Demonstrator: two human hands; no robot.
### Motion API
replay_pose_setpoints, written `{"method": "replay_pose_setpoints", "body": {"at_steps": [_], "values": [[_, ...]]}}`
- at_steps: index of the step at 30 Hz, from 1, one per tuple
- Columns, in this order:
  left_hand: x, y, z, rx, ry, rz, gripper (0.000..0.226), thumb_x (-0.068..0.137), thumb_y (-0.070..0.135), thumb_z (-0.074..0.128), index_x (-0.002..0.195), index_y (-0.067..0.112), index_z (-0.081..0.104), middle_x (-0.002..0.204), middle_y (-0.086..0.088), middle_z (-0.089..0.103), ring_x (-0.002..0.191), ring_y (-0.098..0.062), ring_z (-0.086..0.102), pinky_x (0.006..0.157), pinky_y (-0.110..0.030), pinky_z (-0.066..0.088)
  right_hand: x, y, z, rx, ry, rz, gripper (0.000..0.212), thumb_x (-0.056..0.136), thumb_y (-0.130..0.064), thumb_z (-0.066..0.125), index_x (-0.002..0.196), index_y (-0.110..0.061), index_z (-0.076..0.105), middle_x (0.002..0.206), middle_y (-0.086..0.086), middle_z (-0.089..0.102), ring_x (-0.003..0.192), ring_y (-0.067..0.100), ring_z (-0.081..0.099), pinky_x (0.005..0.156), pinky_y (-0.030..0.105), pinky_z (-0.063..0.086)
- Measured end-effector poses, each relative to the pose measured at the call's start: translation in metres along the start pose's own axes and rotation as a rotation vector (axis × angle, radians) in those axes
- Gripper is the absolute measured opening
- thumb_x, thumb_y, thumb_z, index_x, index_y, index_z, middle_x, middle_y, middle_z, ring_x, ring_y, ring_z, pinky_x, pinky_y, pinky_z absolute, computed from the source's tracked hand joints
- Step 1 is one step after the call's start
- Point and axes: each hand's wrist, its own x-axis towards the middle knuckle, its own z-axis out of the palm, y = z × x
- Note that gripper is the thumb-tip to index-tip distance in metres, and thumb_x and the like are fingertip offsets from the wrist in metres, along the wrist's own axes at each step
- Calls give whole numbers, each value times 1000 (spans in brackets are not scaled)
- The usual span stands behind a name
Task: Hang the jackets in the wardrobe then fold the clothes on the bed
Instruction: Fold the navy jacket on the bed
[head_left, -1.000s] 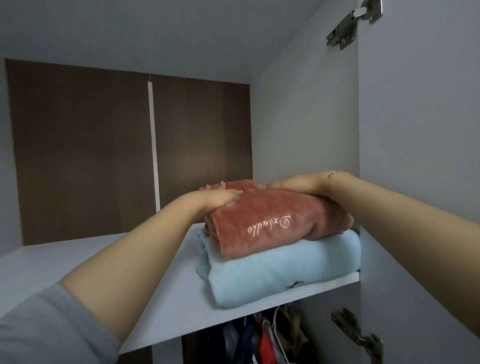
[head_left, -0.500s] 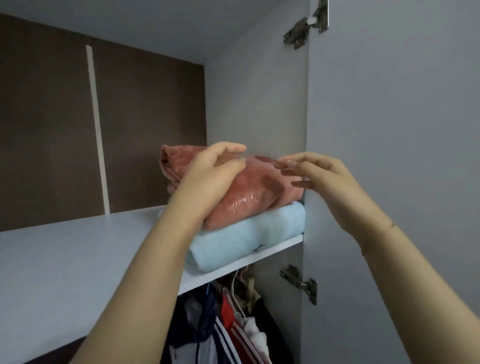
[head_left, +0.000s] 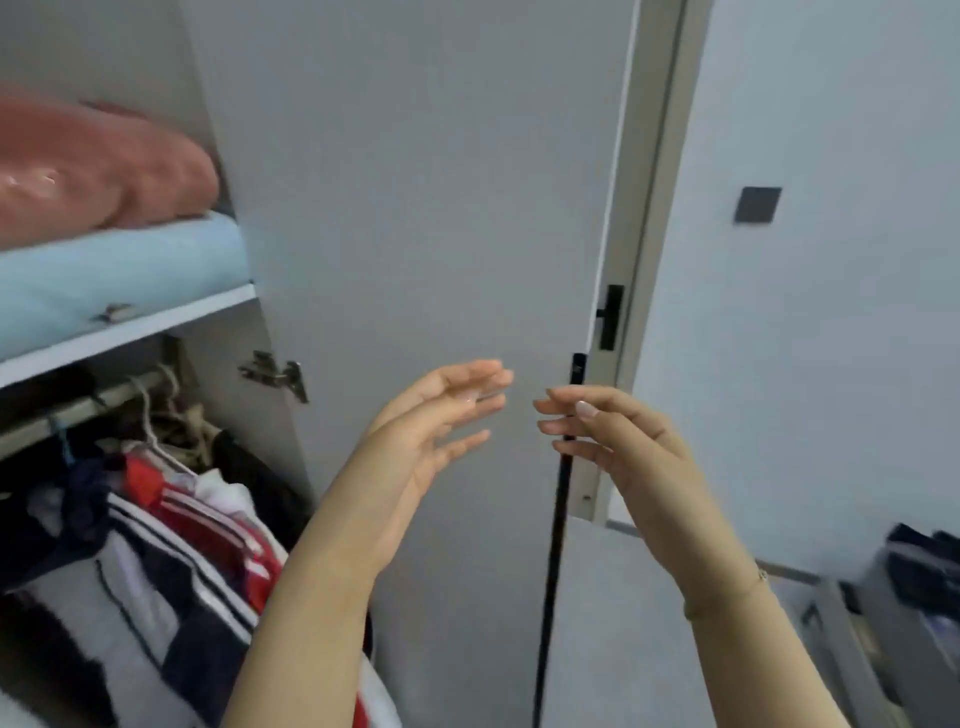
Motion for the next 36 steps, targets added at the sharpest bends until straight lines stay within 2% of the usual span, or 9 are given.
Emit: {"method": "replay_pose_setpoints", "body": {"at_steps": [3,8,13,18,21,25,29,36], "values": [[0,-45,90,-27,-166,-91,37,85,24,54,120,18,64,122,1,69,117,-15,63,102,-40,45,-62,11,-86,-73,156,135,24,99,-14,51,109,-18,73,110,4,73,104,21,68,97,39,51],[-8,-107,256,-59,-378,-223,36,82,24,56,117,20,65,119,4,71,115,-12,64,101,-38,47,-172,7,-223,-138,446,261,26,98,-11,51,108,-22,73,110,-3,73,111,11,64,86,26,50],[-39,-166,411,-65,-640,-329,31,84,24,58,114,26,67,118,8,70,114,-9,64,96,-35,47,-291,-5,-338,-198,734,358,26,97,-10,51,107,-20,73,113,-4,72,111,13,64,93,30,49],[-76,-208,550,-44,-876,-427,30,86,24,58,114,28,67,118,10,70,113,-7,64,94,-32,48,-397,-17,-424,-180,998,437,28,98,-8,49,105,-19,73,109,-3,73,108,14,65,90,27,50],[-93,-233,624,-15,-999,-505,26,96,14,55,116,27,66,116,12,71,112,-6,64,97,-32,48,-444,-15,-469,-146,1182,477,25,97,-8,51,106,-17,73,109,-2,74,110,16,64,95,34,49],[-103,-277,717,30,-1111,-613,25,94,9,58,112,23,67,112,10,73,111,-8,65,96,-30,50,-484,0,-526,-106,1371,504,23,95,-8,54,102,-17,74,107,-3,74,109,14,65,92,31,51],[-106,-337,804,59,-1191,-693,23,92,8,59,110,20,68,110,9,73,110,-9,65,96,-31,49,-513,28,-593,-105,1488,558,24,96,-7,54,102,-19,73,106,-6,74,108,11,65,93,33,51],[-101,-488,947,225,-1284,-778,26,92,0,56,106,19,67,105,7,74,107,-12,65,84,-22,49,-554,117,-734,-48,1690,575,25,97,-5,53,104,-19,73,106,-7,74,104,10,67,95,35,52]]}}
